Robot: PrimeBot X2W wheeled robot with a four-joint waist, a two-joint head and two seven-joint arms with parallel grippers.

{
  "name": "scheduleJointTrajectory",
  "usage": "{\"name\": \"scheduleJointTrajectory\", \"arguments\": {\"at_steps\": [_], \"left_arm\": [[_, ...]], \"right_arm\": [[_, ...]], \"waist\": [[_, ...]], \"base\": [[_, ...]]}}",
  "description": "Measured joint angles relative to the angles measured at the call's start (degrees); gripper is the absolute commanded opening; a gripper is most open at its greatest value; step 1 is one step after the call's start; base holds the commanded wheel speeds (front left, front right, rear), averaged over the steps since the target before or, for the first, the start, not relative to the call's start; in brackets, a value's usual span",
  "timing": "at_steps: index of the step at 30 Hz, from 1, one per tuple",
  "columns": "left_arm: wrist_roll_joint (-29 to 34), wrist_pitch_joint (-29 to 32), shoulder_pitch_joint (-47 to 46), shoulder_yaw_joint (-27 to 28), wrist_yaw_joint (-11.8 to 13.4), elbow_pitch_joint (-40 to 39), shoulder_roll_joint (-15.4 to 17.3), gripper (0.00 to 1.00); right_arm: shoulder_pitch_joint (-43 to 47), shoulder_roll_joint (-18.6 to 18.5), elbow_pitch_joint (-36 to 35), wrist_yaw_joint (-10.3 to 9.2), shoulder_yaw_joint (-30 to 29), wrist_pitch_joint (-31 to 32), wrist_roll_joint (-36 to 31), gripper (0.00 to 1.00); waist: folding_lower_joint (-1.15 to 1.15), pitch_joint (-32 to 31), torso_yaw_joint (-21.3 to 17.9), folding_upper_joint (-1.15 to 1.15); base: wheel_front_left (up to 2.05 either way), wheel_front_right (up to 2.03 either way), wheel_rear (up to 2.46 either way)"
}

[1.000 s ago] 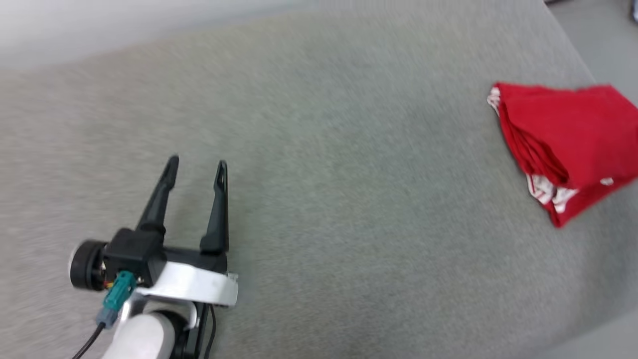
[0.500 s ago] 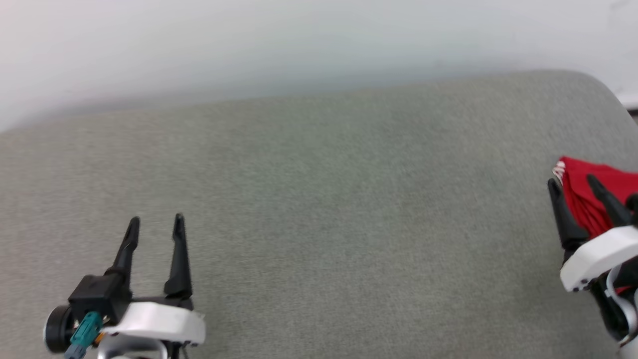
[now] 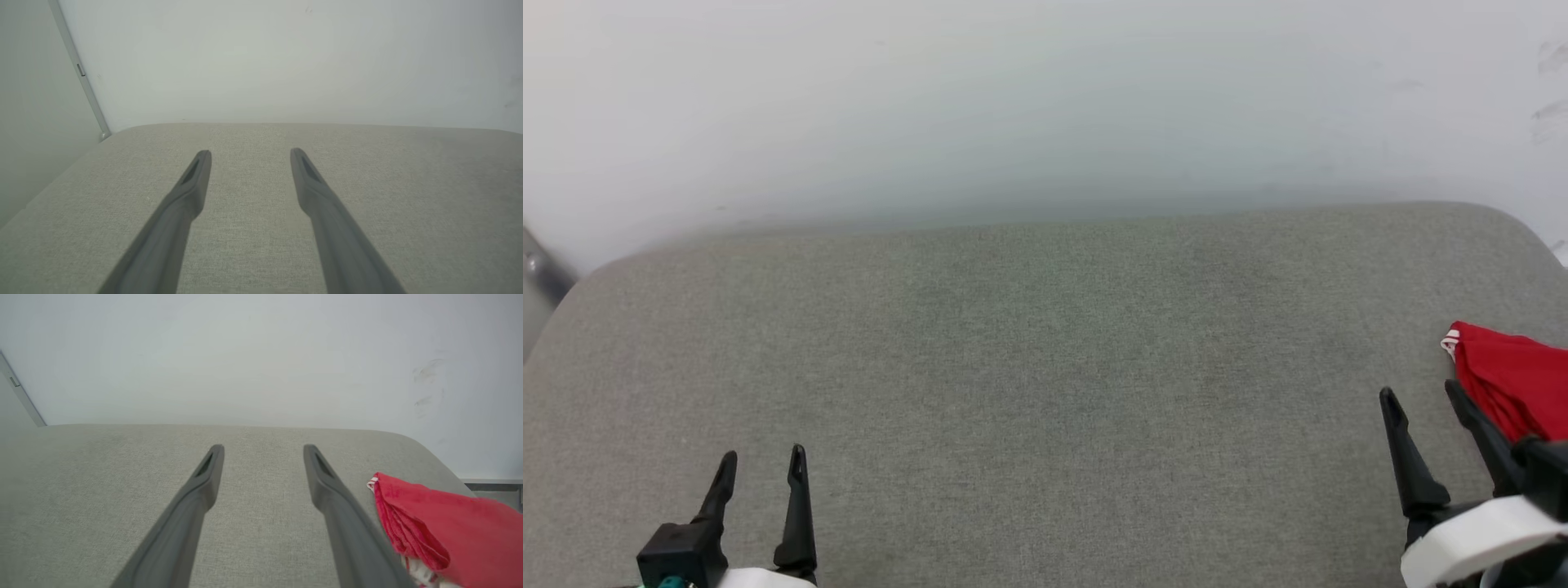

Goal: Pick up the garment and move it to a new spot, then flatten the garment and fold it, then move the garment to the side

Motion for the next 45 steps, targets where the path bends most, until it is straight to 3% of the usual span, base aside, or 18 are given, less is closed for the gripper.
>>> {"name": "scheduleJointTrajectory", "arguments": {"at_steps": [10, 30, 31, 35, 45], "left_arm": [[-0.01, -0.16, 0.64, -0.66, 0.18, 1.12, -0.36, 1.0], [-0.51, -0.42, 0.32, -0.74, 0.68, 2.13, -0.33, 1.0], [-0.52, -0.4, 0.35, -0.77, 0.67, 2.26, -0.41, 0.0], [-0.83, -0.09, 1.39, -1.34, 0.48, 4.01, -1.97, 0.0], [-9.6, 2.37, 0.67, 0.99, -2.2, 5.26, -3.97, 0.0]], "right_arm": [[6.6, 4.05, -7.23, 0.0, -0.57, 1.13, -2.7, 1.0], [5.94, 3.91, -6.65, 0.0, 0.53, 1.21, -3.39, 1.0], [6.0, 3.92, -6.47, 0.0, 0.53, 1.09, -3.42, 0.0], [6.89, 4.26, -4.39, 0.0, 0.9, 1.12, -3.25, 0.0], [5.93, 4.54, -1.77, 0.0, 0.63, 1.65, 7.83, 0.0]], "waist": [[0.01, -1.15, -0.92, 0.0], [0.01, -0.8, -0.29, 0.0], [0.02, -0.8, -0.21, 0.0], [0.02, -0.77, -0.18, 0.0], [0.02, -0.54, 0.04, 0.0]], "base": [[0.0, 0.0, 0.0], [0.0, 0.0, 0.0], [0.0, 0.0, 0.0], [0.0, 0.0, 0.0], [0.0, 0.0, 0.0]]}}
